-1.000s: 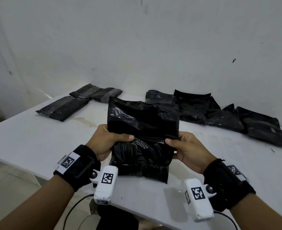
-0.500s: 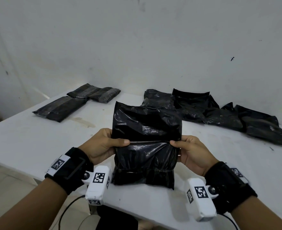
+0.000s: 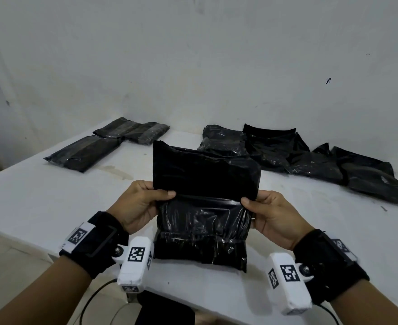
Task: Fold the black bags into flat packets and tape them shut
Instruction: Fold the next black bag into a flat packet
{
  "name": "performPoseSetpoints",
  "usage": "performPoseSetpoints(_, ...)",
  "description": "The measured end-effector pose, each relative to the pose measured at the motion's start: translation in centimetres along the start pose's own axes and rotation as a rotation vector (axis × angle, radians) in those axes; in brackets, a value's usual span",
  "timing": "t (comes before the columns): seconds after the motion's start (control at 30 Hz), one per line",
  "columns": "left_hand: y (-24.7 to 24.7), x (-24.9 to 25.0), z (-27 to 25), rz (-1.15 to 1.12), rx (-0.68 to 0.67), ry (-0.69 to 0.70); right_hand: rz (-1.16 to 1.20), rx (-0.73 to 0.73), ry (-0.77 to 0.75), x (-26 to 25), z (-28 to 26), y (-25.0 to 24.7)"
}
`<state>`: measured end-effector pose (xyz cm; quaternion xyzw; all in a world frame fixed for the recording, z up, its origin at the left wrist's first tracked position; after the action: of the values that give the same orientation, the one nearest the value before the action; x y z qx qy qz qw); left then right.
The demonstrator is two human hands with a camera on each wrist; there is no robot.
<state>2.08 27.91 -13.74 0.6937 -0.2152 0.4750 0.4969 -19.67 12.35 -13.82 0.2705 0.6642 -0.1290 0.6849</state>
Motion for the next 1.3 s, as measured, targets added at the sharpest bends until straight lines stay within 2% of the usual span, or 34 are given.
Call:
performPoseSetpoints(0.23,0.9,0.6,0.1,-0.025,-0.007,0.096,0.034,0.021,-0.065,-0.5,0.1,0.3)
performPoseSetpoints(0.37,1.0,1.0,0.4,-0.019,0.006,0.122,0.037,0.009,-0.05,-0.8,0.0,0.6)
performPoseSetpoints(0.57,0.4,1.2,0.4,0.056,-0.045,0.082,0.006,0.007,-0.004,-0.6,-0.2,0.4)
performPoseSetpoints(0.67,-0.3,0.9,0.2,0.159,-0.09,0.025,0.004,0.014,-0.001,-0.4,-0.2,0.1)
performPoseSetpoints(0.8,-1.1,1.0,-0.2,0.454,-0.112,-0.022,0.015,0.016,0.008,-0.1,-0.2,-0.2)
performPoseSetpoints(1.0,-1.3,1.5,-0.8,0.418,-0.18,0.082,0.066,0.013,-0.001,0.1,-0.2,-0.1)
performPoseSetpoints(1.13,-1.5,1.7,-0.8,0.393,-0.173,0.148,0.071,-0.001,-0.021,0.0,0.0,0.3)
performPoseSetpoints(1.3,-1.0,2.0,-1.2,0.42,-0.202,0.2,0.042,0.085,-0.003,0.2,0.2,0.2)
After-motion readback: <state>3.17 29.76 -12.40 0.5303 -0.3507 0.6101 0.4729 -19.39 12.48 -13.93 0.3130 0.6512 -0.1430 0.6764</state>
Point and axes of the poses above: each hand's wrist, its own z-axis towards the middle knuckle, its own y-axis out of the palm, x = y × z, the point moved 4 cm from there along z, towards the middle knuckle, and after that the axes turned 5 degrees about -z, right-handed, at the moved point
